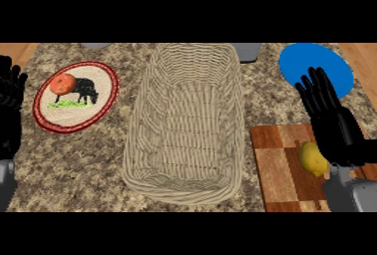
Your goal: Pick the lemon from the cutting board and place it in the basket
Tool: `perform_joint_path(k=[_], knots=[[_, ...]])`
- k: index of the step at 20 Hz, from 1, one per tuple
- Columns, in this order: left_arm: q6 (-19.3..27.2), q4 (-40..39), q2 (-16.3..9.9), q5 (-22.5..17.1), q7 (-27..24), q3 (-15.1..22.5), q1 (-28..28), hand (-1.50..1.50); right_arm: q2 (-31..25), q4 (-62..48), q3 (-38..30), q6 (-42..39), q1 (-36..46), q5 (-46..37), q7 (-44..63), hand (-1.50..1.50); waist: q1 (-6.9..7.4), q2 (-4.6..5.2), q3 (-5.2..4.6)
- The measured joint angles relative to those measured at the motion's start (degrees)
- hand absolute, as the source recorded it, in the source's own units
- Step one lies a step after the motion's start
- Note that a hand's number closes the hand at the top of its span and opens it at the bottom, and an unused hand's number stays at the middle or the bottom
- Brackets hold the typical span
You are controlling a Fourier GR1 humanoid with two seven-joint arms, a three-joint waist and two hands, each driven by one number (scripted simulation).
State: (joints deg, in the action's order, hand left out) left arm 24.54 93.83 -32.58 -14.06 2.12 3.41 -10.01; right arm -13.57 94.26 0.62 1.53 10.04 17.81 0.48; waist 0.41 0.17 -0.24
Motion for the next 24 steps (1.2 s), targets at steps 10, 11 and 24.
perform_joint_path(k=[10, 11, 24], knots=[[-8.95, -1.77, -0.46, 4.63, -1.80, 6.87, -1.26, 0.00, 6.37, -6.96, 1.25, -1.27, 5.60, 2.98, -2.18, -1.50, -0.91, -0.12, 0.50], [-9.44, -2.50, 0.07, 5.02, -1.88, 7.69, -1.66, 0.00, 7.91, -6.89, 3.81, 1.76, 5.84, 1.28, -2.87, -1.50, -0.80, -0.11, 0.43], [-12.73, -4.93, -0.21, 5.61, -3.53, 7.95, -0.53, 0.00, -10.33, -6.35, 12.28, 12.79, 13.81, -31.78, 19.90, -1.50, -1.74, -0.90, -0.33]])
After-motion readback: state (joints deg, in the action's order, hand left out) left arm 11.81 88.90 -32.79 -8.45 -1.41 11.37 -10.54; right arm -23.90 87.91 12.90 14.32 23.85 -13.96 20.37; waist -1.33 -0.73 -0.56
